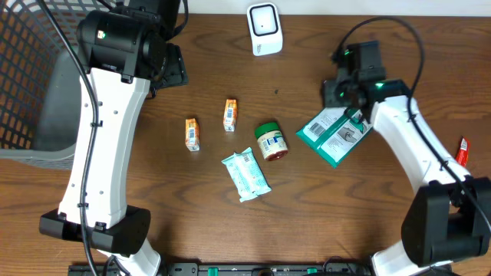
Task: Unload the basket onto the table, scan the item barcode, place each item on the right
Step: 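Lift and rotate the gloves pack upright with right gripper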
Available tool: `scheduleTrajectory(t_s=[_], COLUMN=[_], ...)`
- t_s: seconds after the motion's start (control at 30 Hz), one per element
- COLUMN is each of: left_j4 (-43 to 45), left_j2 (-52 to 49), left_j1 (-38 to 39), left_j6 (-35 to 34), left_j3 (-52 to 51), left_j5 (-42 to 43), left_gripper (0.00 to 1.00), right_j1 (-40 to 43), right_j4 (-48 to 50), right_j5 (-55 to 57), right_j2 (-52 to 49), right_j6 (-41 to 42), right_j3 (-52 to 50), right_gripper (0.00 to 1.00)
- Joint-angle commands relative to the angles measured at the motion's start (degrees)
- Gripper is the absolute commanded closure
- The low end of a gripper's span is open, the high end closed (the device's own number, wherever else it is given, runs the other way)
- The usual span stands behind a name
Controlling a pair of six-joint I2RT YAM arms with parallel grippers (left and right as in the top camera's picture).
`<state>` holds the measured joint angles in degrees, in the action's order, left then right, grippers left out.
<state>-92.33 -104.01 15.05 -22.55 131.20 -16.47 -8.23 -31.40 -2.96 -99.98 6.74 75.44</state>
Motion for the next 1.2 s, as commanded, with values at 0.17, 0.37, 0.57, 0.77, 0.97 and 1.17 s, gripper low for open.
scheduleTrajectory(t_s=[0.17,0.37,0.57,0.77,0.97,1.17], left_j4=[-4.44,-4.46,-4.44,-4.44,-4.44,-4.44], left_j2=[-0.26,-0.26,-0.24,-0.24,-0.26,-0.24], left_j1=[-0.2,-0.2,-0.2,-0.2,-0.2,-0.2], left_j6=[-0.7,-0.7,-0.7,-0.7,-0.7,-0.7], left_j3=[0.26,0.26,0.26,0.26,0.26,0.26], left_j5=[-0.57,-0.57,-0.57,-0.57,-0.57,-0.57], left_gripper=[0.18,0.18,0.18,0.18,0.18,0.18], right_j1=[2.84,2.56,2.47,1.25,1.77,4.83], right_j4=[5.51,0.57,-10.12,-14.56,-15.93,-19.47], right_j5=[-2.58,-6.82,-14.97,-20.04,-28.68,-30.29], right_j2=[-11.58,-16.55,-16.39,-16.39,-12.35,-2.75], right_j6=[0.0,0.02,0.02,0.02,-2.47,-3.41], right_j3=[0.31,0.31,0.31,0.31,2.67,6.84], right_gripper=[0.45,0.46,0.64,0.64,0.56,0.22])
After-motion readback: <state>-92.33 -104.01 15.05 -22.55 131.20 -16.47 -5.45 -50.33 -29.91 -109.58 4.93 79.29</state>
